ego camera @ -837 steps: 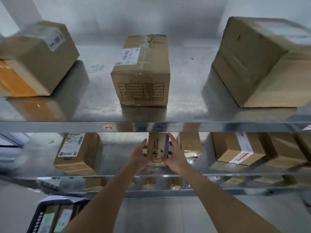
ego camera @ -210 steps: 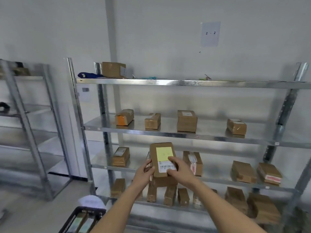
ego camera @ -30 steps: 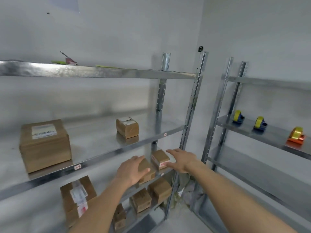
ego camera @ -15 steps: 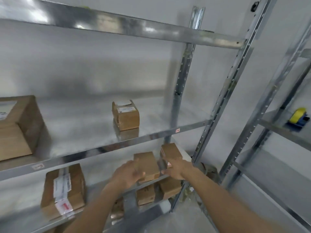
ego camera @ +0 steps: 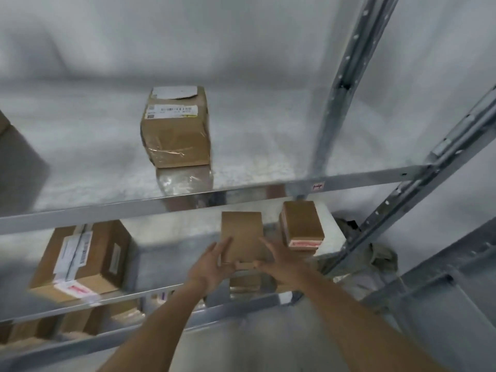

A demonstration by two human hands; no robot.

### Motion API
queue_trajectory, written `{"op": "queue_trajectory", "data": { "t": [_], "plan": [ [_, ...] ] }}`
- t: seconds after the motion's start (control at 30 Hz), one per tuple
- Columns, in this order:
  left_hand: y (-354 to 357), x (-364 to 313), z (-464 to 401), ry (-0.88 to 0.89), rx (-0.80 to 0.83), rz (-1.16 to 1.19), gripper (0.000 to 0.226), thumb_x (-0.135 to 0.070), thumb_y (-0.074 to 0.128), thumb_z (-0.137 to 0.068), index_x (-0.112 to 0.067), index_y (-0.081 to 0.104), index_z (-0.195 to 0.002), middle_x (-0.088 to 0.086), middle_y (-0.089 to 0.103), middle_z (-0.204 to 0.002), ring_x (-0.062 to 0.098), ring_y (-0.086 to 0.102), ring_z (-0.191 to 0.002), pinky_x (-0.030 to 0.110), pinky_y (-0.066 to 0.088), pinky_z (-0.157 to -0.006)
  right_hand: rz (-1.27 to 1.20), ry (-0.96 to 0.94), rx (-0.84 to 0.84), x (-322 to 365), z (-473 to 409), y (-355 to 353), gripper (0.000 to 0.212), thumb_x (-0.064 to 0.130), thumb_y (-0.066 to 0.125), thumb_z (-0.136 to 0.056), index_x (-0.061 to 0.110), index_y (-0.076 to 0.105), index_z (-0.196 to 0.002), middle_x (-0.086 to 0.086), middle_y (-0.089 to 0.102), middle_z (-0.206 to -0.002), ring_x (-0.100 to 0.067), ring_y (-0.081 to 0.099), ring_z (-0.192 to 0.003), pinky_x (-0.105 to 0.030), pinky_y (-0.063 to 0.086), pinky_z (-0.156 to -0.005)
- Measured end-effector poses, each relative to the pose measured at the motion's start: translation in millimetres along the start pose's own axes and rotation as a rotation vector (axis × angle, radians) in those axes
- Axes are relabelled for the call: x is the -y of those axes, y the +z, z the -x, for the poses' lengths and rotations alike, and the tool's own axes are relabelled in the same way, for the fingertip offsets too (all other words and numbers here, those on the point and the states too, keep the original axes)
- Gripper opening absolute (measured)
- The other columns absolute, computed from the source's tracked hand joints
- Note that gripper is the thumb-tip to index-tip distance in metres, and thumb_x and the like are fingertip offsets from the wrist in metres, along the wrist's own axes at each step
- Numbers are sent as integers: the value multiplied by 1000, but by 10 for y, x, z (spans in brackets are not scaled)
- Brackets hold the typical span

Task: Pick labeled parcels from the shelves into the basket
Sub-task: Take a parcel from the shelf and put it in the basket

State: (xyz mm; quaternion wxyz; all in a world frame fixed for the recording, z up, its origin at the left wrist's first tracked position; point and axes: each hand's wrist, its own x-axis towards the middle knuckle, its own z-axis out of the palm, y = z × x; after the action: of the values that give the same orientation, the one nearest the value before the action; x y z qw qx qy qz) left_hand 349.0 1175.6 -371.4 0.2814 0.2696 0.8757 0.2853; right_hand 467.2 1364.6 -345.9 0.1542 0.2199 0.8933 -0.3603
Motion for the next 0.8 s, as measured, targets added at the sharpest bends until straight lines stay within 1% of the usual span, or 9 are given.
{"op": "queue_trajectory", "data": {
  "t": [0.13,0.27,0.33,0.43,0.5,0.57,0.7,0.77,0.8],
  "plan": [
    [158,125,-238,-1,-5,50,75,-41,64,-93,-39,21,-154,-2,32,-153,20,49,-124,28,40,-100,-20,-29,-22,-58,-364,171,81,43,64,-97,37,13,-160,-4,34,-159,-25,46,-137,-47,44,-112],
    [237,286,-413,38,-17,98,75,-29,66,-93,-35,22,-154,-1,35,-152,18,47,-125,17,38,-96,-32,-33,-21,-172,-604,284,85,48,64,-96,40,9,-160,-2,26,-163,-25,44,-138,-44,41,-110],
    [269,349,-470,46,-32,165,76,-24,69,-91,-35,26,-153,-1,39,-149,18,50,-121,13,44,-90,-84,-44,-40,-215,-666,324,86,47,66,-95,42,9,-159,0,25,-164,-24,43,-138,-44,42,-112],
    [301,346,-496,25,-45,375,73,-7,71,-88,-32,39,-148,6,45,-143,20,58,-108,17,56,-76,-139,-42,-69,-241,-725,363,90,40,71,-92,40,12,-160,2,26,-162,-23,41,-140,-48,41,-114],
    [291,317,-490,-22,-50,501,74,2,73,-84,-32,44,-143,7,46,-141,21,59,-109,24,59,-76,-170,-48,-108,-231,-755,360,96,35,78,-88,39,14,-159,1,30,-159,-22,41,-139,-50,42,-113],
    [260,281,-490,-36,-81,516,84,-1,78,-80,-36,39,-145,3,46,-140,22,56,-115,31,60,-83,-194,-51,-181,-190,-764,330,98,32,82,-85,38,18,-158,2,35,-155,-21,42,-138,-47,44,-112],
    [159,143,-487,-46,-161,597,102,-15,83,-78,-38,18,-154,-4,50,-130,21,58,-112,21,57,-72,-341,-46,-351,-106,-732,235,89,24,76,-90,32,21,-158,9,45,-135,-11,51,-123,-36,52,-102],
    [127,66,-473,-66,-184,651,104,-17,84,-77,-37,17,-155,-3,53,-127,22,60,-109,26,59,-73,-361,-38,-364,-58,-684,170,90,14,72,-92,29,16,-161,12,44,-124,-8,51,-116,-26,53,-92],
    [117,33,-454,-67,-191,657,100,-18,85,-76,-37,23,-153,-2,53,-126,22,61,-107,33,61,-75,-355,-17,-350,-47,-672,150,90,11,71,-92,26,15,-161,12,43,-122,-8,51,-114,-24,51,-89]
  ]
}}
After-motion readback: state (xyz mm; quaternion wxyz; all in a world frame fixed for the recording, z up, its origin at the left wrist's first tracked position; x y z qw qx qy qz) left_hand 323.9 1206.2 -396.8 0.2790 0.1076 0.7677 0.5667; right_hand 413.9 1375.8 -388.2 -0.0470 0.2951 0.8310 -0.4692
